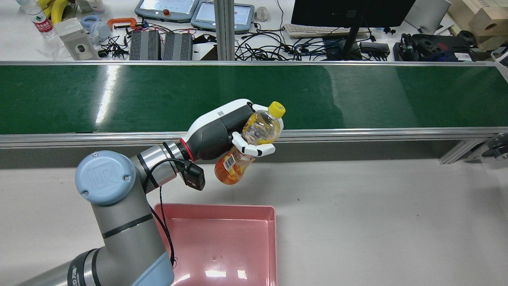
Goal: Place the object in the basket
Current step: 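Lift the bottle off the belt and carry it over the pink tray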
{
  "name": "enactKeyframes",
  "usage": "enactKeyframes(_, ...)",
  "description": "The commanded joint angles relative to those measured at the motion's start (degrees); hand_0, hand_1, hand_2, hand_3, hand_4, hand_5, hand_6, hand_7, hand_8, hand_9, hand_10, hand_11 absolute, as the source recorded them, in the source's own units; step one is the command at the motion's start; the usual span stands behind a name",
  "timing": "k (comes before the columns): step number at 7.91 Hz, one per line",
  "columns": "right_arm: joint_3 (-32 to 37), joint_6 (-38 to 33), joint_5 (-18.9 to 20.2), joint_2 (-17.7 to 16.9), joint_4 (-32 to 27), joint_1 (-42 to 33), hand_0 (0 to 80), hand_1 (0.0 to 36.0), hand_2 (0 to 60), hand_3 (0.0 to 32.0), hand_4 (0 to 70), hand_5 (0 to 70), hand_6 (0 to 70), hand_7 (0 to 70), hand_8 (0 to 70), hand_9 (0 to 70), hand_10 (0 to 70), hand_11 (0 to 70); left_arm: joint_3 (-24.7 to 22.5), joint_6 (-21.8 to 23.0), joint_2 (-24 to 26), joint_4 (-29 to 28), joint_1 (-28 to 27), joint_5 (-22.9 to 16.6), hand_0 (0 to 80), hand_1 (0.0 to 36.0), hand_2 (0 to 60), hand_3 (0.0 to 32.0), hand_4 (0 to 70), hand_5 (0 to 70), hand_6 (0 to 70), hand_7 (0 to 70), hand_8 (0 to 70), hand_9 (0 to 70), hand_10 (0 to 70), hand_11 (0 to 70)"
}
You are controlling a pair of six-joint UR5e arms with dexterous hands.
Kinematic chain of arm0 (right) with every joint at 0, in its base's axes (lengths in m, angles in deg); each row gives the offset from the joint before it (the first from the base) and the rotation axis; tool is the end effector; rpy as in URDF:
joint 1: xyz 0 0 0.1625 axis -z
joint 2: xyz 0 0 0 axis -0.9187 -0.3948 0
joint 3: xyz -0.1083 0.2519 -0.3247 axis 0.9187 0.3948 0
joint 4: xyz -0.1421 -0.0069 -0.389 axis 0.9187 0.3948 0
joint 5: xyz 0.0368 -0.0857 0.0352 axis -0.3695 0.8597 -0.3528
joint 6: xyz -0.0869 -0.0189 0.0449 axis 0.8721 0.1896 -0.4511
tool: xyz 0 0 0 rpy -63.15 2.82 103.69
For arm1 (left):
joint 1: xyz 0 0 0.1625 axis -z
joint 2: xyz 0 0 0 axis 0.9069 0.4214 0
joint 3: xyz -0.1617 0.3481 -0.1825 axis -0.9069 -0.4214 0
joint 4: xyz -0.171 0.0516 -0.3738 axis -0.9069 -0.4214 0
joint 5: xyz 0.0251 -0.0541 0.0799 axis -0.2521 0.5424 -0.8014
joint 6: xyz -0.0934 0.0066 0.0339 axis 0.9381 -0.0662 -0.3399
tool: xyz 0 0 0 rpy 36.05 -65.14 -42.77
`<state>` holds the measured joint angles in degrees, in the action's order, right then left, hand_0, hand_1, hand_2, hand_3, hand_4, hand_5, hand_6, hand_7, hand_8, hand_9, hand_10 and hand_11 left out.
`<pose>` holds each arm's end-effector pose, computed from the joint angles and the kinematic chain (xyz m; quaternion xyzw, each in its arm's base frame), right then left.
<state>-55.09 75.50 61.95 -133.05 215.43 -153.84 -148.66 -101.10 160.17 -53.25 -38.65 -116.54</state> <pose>0.1047 -0.5417 0.6564 0.0115 -0.6900 0.7214 0.0585 0.5211 -0.4236 0.1533 -0.2503 0.8646 -0.3475 0.2627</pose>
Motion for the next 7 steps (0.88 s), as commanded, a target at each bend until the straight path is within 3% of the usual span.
enactKeyframes(1, 0.0, 0.0, 0.0, 0.0, 0.0, 0.0, 0.0, 0.0, 0.0, 0.0, 0.0, 0.0, 0.0, 0.0, 0.0, 0.0, 0.0, 0.0, -0.3, -3.1, 3.4, 2.4, -3.8, 0.1, 53.5, 22.3, 60.0, 0.0, 47.2, 70.0, 58.8, 70.0, 65.9, 70.0, 70.0, 70.0)
enactKeyframes(2, 0.0, 0.0, 0.0, 0.0, 0.0, 0.0, 0.0, 0.0, 0.0, 0.0, 0.0, 0.0, 0.0, 0.0, 0.0, 0.0, 0.0, 0.0, -0.3, -3.1, 3.4, 2.8, -3.8, 0.1, 53.5, 20.1, 53.6, 0.0, 46.1, 70.0, 55.0, 70.0, 62.9, 70.0, 70.0, 70.0)
enactKeyframes(3, 0.0, 0.0, 0.0, 0.0, 0.0, 0.0, 0.0, 0.0, 0.0, 0.0, 0.0, 0.0, 0.0, 0.0, 0.0, 0.0, 0.0, 0.0, -0.3, -3.0, 3.2, 3.5, -3.3, -0.2, 52.6, 20.5, 60.0, 0.0, 48.4, 70.0, 57.8, 70.0, 65.4, 70.0, 70.0, 70.0)
enactKeyframes(4, 0.0, 0.0, 0.0, 0.0, 0.0, 0.0, 0.0, 0.0, 0.0, 0.0, 0.0, 0.0, 0.0, 0.0, 0.0, 0.0, 0.0, 0.0, -0.5, -2.9, 2.6, 3.4, -2.4, -0.4, 51.1, 19.6, 60.0, 0.0, 47.4, 70.0, 58.2, 70.0, 66.4, 70.0, 70.0, 70.0)
enactKeyframes(5, 0.0, 0.0, 0.0, 0.0, 0.0, 0.0, 0.0, 0.0, 0.0, 0.0, 0.0, 0.0, 0.0, 0.0, 0.0, 0.0, 0.0, 0.0, -0.8, -2.9, -0.5, 1.6, -1.4, -0.4, 50.7, 18.6, 59.8, 0.0, 45.9, 70.0, 57.2, 70.0, 65.7, 70.0, 70.0, 70.0)
enactKeyframes(7, 0.0, 0.0, 0.0, 0.0, 0.0, 0.0, 0.0, 0.0, 0.0, 0.0, 0.0, 0.0, 0.0, 0.0, 0.0, 0.0, 0.0, 0.0, -0.7, -2.8, -6.8, -4.0, 2.0, -1.0, 50.2, 16.7, 52.6, 0.0, 45.6, 70.0, 56.1, 70.0, 62.7, 70.0, 70.0, 70.0)
